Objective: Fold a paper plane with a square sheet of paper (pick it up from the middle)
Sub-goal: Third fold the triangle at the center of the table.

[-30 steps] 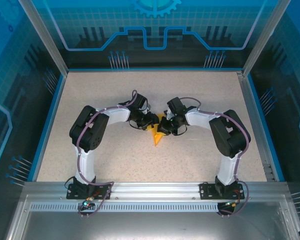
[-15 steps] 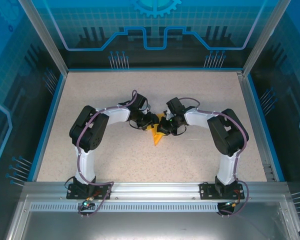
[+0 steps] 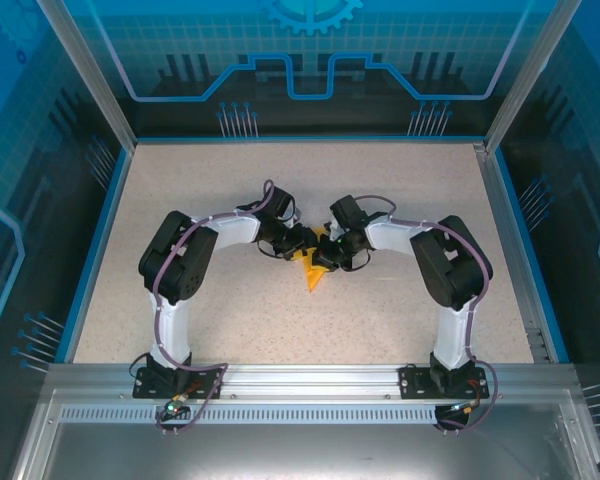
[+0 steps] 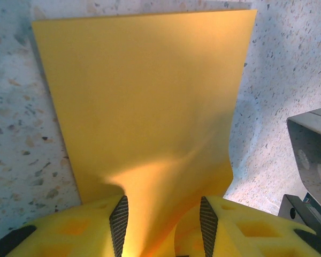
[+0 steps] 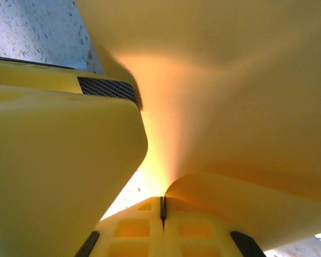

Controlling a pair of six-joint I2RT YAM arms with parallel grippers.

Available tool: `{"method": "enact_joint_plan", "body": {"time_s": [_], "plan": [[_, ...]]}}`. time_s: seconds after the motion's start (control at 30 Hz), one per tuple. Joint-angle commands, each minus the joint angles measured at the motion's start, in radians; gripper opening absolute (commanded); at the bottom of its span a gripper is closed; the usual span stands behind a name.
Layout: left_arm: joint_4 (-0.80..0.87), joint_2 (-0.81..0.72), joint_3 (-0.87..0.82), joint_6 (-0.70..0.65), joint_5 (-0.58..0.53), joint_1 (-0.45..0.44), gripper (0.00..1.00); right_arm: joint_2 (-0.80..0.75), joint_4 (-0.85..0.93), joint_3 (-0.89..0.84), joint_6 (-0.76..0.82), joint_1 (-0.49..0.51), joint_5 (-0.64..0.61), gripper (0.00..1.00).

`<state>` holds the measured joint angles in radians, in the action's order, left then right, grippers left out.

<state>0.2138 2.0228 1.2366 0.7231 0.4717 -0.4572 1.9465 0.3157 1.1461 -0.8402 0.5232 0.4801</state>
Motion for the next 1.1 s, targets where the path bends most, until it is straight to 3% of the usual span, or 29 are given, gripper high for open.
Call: {"method": "enact_joint_plan", "body": {"time_s": [0.0,1.07], "plan": [[0.064,0.010,0.014,-0.028,0.008,-0.005,0.44,0.020,0.011,0.032,0.020,0.014,0.016,0.00],[0.069,0.010,0.008,-0.026,0.004,-0.008,0.44,0.014,-0.082,0.000,-0.047,-0.009,0.004,0.00]]}}
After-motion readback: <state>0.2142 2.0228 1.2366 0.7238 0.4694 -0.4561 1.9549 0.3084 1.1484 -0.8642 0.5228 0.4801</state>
